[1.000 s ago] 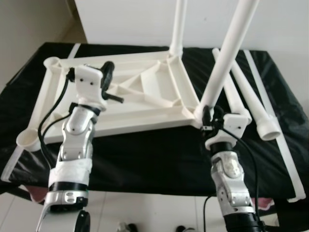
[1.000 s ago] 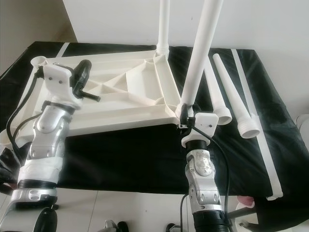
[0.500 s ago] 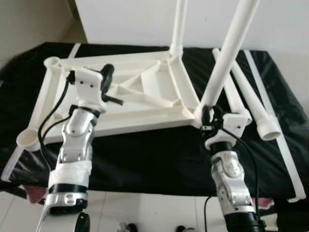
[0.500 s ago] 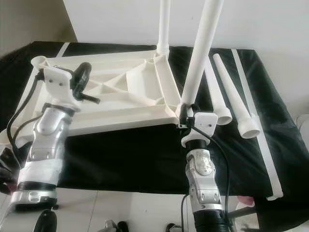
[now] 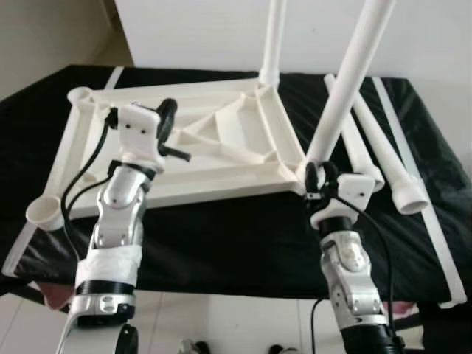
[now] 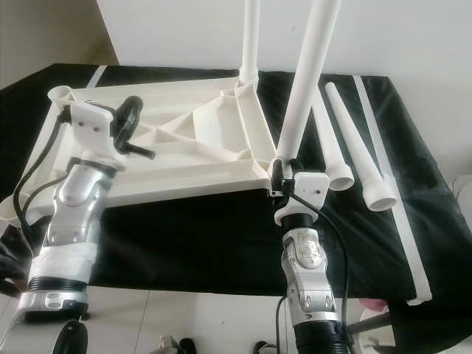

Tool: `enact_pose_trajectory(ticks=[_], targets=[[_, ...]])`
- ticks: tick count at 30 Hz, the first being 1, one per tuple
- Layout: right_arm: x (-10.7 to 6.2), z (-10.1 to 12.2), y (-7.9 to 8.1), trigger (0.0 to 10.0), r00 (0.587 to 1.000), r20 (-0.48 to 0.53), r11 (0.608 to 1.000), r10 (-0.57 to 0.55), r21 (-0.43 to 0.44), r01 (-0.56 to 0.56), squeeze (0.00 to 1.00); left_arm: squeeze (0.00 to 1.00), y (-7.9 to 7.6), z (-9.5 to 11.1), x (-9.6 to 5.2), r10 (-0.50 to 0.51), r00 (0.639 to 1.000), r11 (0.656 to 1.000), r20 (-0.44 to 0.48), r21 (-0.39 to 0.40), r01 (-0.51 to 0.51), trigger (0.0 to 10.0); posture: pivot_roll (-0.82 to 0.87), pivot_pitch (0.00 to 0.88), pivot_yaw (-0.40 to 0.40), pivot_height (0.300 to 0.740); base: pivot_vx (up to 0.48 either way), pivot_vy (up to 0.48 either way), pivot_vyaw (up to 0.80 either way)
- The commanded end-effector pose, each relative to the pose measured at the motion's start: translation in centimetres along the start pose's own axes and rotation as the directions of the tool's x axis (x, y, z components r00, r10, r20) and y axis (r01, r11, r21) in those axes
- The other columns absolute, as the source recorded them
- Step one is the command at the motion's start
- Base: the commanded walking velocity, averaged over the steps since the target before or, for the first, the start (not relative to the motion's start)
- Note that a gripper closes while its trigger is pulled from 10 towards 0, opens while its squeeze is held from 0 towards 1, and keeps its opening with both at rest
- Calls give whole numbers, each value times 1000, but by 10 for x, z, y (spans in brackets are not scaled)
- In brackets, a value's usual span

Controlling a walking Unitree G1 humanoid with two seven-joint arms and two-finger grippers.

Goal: Building children table

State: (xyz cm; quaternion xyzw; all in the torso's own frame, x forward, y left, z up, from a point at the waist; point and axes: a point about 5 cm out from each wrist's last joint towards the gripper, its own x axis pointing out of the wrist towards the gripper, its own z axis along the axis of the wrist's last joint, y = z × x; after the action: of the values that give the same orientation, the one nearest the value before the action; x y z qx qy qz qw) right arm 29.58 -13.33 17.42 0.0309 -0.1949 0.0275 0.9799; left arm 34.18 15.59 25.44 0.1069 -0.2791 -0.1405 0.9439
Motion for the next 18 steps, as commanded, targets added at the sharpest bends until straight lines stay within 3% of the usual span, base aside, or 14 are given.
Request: enact_pose_trajectory(ticks=[1, 9, 10, 18], targets=[[-2, -3, 2, 10000, 1000, -12, 1000, 15, 7, -15, 0, 0, -1, -4, -2, 43, 999, 999, -22, 0, -43, 10000, -68, 122, 17, 740, 0, 0, 0], [0, -3, 2, 10000, 1000, -9, 1000, 27, 3, -27, 0, 0, -3, -4, -2, 43, 999, 999, -19, -2, -43, 10000, -71, 104, 9, 740, 0, 0, 0], [0, -2, 2, 10000, 1000, -8, 1000, 26, 3, -26, 0, 1000, -3, -4, -2, 43, 999, 999, -18, -16, -43, 10000, -73, 103, 10, 740, 0, 0, 0], [0, -1, 0, 10000, 1000, -6, 1000, 22, 2, -22, 0, 1000, -3, -5, -2, 38, 999, 998, -15, -52, -39, 10000, -76, 107, 10, 740, 0, 0, 0]])
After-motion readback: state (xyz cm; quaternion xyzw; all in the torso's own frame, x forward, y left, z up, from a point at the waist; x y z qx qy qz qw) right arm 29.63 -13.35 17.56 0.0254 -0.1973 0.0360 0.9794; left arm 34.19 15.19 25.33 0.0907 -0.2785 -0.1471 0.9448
